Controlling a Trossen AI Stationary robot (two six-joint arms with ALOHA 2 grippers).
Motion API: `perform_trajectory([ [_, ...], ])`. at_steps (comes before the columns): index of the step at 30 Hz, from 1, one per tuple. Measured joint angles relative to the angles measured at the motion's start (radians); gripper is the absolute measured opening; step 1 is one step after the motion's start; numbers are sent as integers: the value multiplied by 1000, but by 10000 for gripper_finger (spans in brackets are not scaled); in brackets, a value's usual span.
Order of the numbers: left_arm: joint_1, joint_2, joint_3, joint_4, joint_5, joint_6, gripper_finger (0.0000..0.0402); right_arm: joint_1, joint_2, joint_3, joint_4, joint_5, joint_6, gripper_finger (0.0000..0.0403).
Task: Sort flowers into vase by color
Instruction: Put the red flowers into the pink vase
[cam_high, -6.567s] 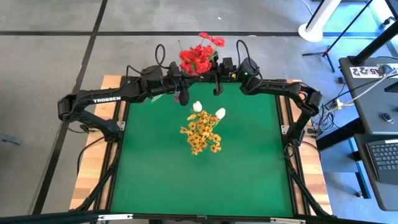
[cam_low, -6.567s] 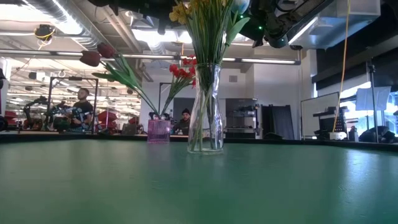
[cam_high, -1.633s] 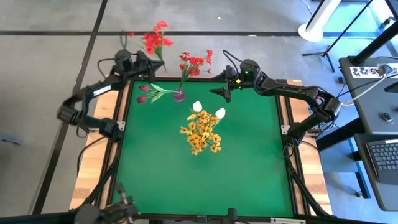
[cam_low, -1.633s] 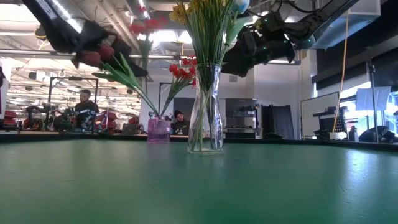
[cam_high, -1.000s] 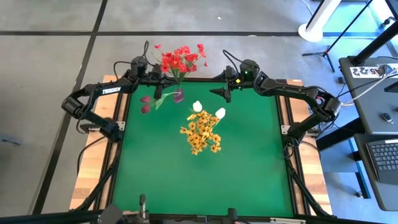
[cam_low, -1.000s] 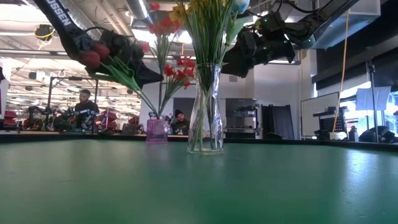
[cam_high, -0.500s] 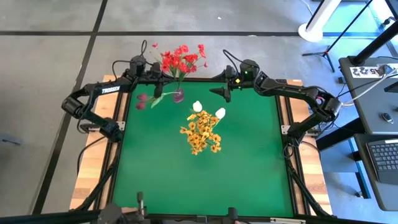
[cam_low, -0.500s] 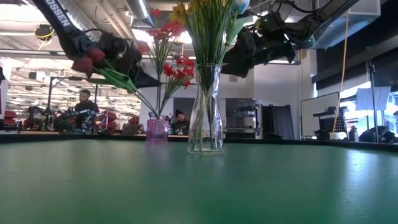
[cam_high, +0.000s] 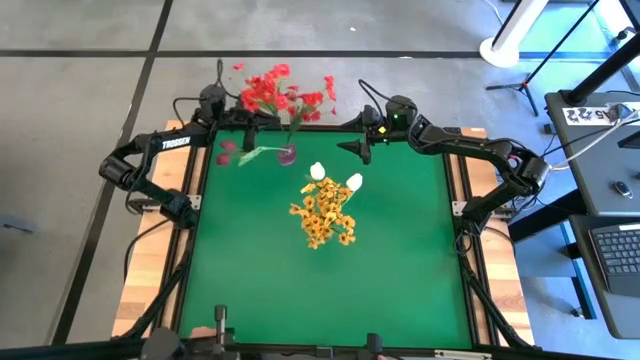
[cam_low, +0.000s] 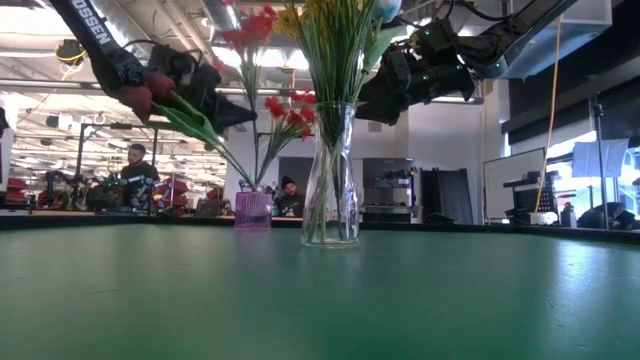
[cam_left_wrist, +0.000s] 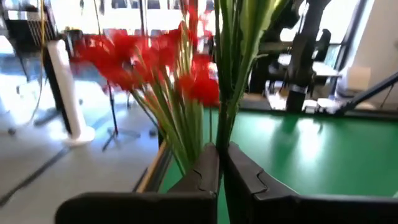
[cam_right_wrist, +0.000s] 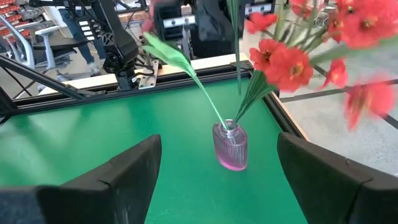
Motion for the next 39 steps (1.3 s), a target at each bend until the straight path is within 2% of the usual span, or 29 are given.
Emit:
perform_trajectory([
  [5,4,0,0,135,16,-77,0,0,0,0,0,0,0,319],
  [12,6,0,0,247,-86,-88,0,0,1,0,0,0,0,319],
  [16,23,0,0,237,-143,-37,0,0,1,0,0,0,0,319],
  [20,64,0,0,251,-156,-32,0,0,1,0,0,0,0,319],
  [24,96,0,0,211,-263,18,0,0,1,0,0,0,0,319],
  [31,91,21,0,94,-416,120,0,0,1,0,0,0,2,319],
  [35,88,76,0,36,-426,159,0,0,1,0,1,0,16,319],
  [39,80,97,0,83,-430,125,0,0,1,0,1,0,26,319],
])
